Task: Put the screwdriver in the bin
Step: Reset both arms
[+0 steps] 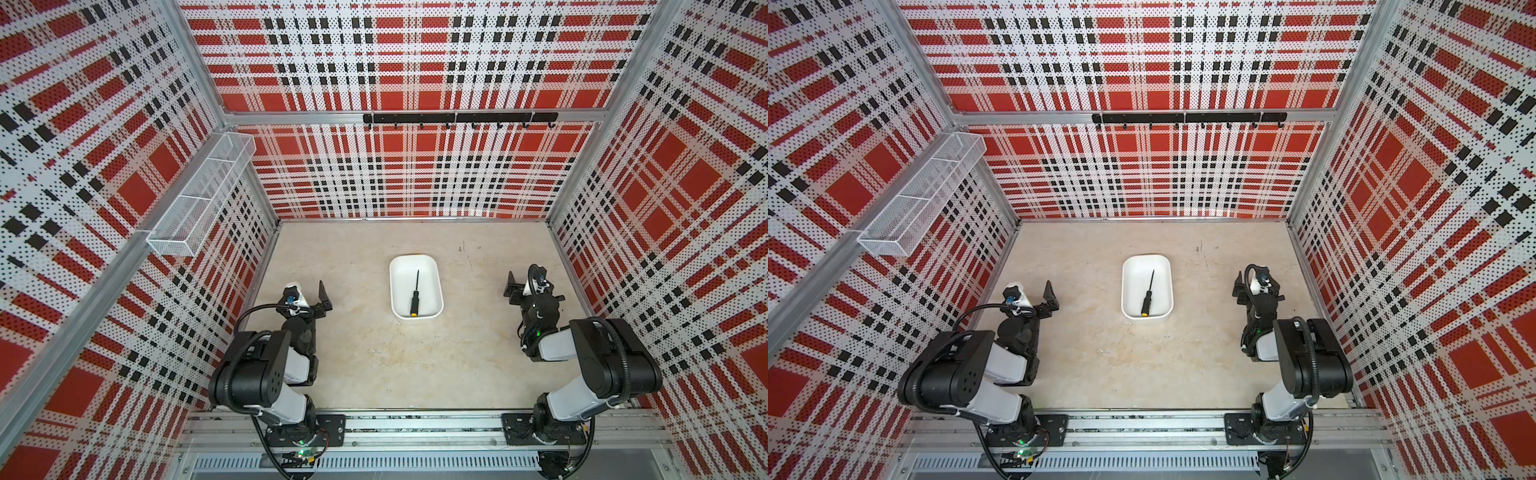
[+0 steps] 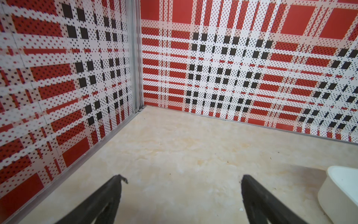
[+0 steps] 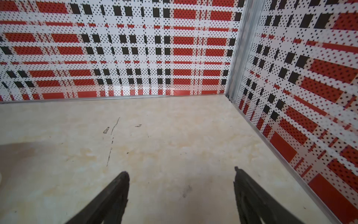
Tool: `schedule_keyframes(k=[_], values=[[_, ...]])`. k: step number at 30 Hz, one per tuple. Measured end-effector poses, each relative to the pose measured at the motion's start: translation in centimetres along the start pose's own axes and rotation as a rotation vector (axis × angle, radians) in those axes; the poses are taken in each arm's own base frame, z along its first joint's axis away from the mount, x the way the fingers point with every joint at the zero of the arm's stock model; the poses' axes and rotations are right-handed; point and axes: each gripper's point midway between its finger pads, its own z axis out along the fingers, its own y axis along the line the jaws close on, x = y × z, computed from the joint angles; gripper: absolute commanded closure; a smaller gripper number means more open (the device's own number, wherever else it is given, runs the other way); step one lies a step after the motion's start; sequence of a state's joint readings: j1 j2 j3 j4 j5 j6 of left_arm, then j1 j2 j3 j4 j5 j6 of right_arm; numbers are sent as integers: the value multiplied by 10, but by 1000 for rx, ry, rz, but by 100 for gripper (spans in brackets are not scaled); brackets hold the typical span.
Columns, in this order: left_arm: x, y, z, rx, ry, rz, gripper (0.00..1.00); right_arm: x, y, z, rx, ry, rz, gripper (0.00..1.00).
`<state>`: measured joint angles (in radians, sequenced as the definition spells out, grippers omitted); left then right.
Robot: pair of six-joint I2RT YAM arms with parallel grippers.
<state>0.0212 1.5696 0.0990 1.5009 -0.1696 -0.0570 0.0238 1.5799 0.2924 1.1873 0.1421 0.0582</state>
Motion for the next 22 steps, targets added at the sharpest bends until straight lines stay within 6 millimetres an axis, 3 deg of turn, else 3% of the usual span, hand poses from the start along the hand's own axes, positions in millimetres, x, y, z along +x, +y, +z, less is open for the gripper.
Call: schedule_keyframes(k=[6,22], values=[[-16,-7,26,3,-28,-2,2,8,5,0,-28,33,6,0],[-10,-6,26,-3,-2,2,2,12,6,0,-36,48,5,0]])
